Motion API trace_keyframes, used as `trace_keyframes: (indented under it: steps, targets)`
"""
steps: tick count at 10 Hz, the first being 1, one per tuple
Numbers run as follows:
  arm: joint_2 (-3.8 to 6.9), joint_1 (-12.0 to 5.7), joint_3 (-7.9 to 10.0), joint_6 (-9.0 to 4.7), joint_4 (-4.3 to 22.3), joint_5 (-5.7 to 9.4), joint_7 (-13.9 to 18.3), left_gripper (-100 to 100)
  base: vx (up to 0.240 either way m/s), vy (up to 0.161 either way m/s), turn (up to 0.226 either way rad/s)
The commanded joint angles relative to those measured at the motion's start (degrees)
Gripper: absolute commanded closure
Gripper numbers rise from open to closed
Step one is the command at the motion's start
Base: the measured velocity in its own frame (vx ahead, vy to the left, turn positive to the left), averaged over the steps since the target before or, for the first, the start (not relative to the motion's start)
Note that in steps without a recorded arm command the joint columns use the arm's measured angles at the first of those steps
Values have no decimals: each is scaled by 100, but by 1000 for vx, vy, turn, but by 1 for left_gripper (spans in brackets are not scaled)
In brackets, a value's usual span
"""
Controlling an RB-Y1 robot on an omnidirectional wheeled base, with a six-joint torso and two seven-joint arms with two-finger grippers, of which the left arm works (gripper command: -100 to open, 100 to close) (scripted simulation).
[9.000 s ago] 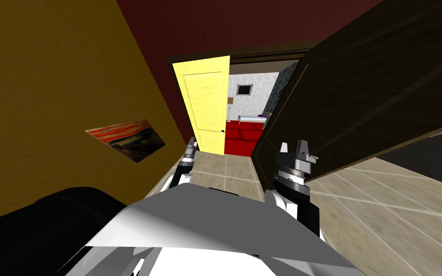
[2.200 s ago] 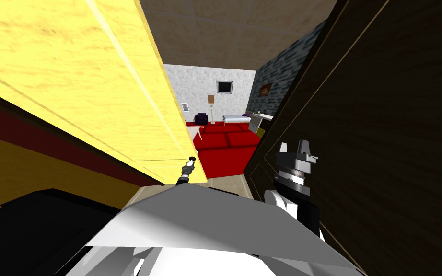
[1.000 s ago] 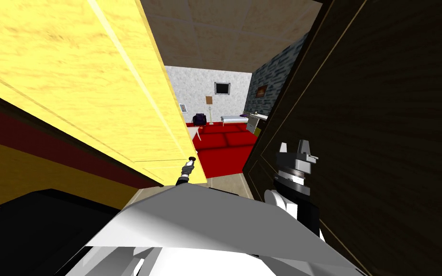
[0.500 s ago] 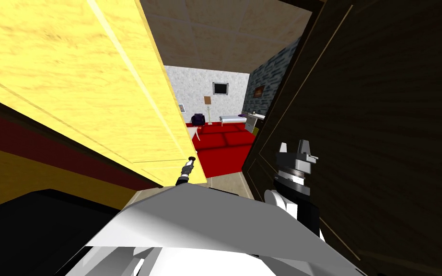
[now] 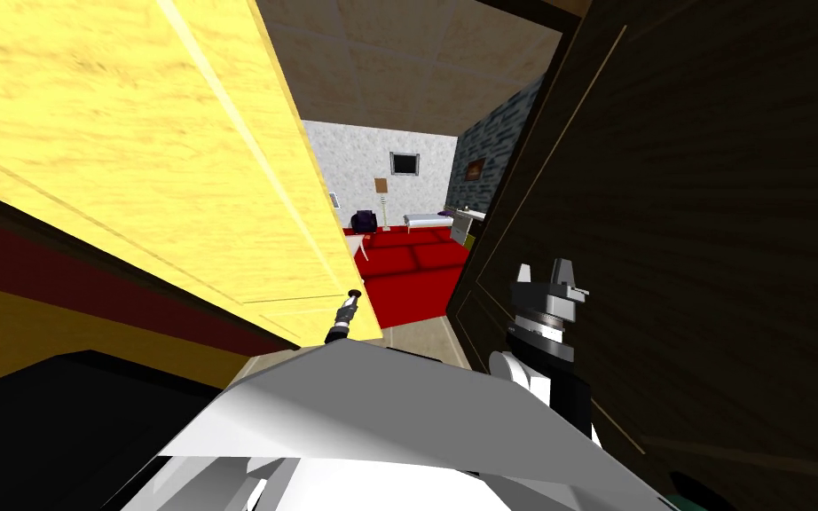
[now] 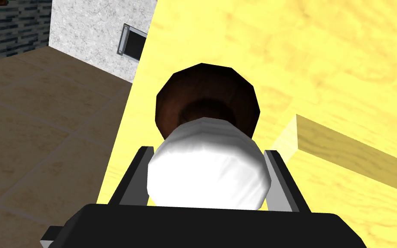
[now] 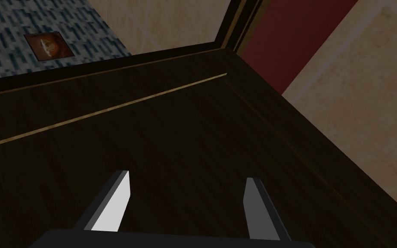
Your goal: Pull the door open
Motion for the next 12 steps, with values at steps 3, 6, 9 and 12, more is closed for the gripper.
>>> trace_keyframes:
  steps: [3, 6, 9, 12]
  targets:
    - [35, -32, -10, -15, 77, 116, 517, 100, -40, 12, -59]
    - [70, -70, -22, -24, 143, 218, 960, 100, -42, 14, -62]
    - [110, -113, -36, -35, 219, 335, 1414, 100, -35, 6, -52]
    - [150, -157, -50, -46, 297, 453, 1848, 100, -52, 13, -71]
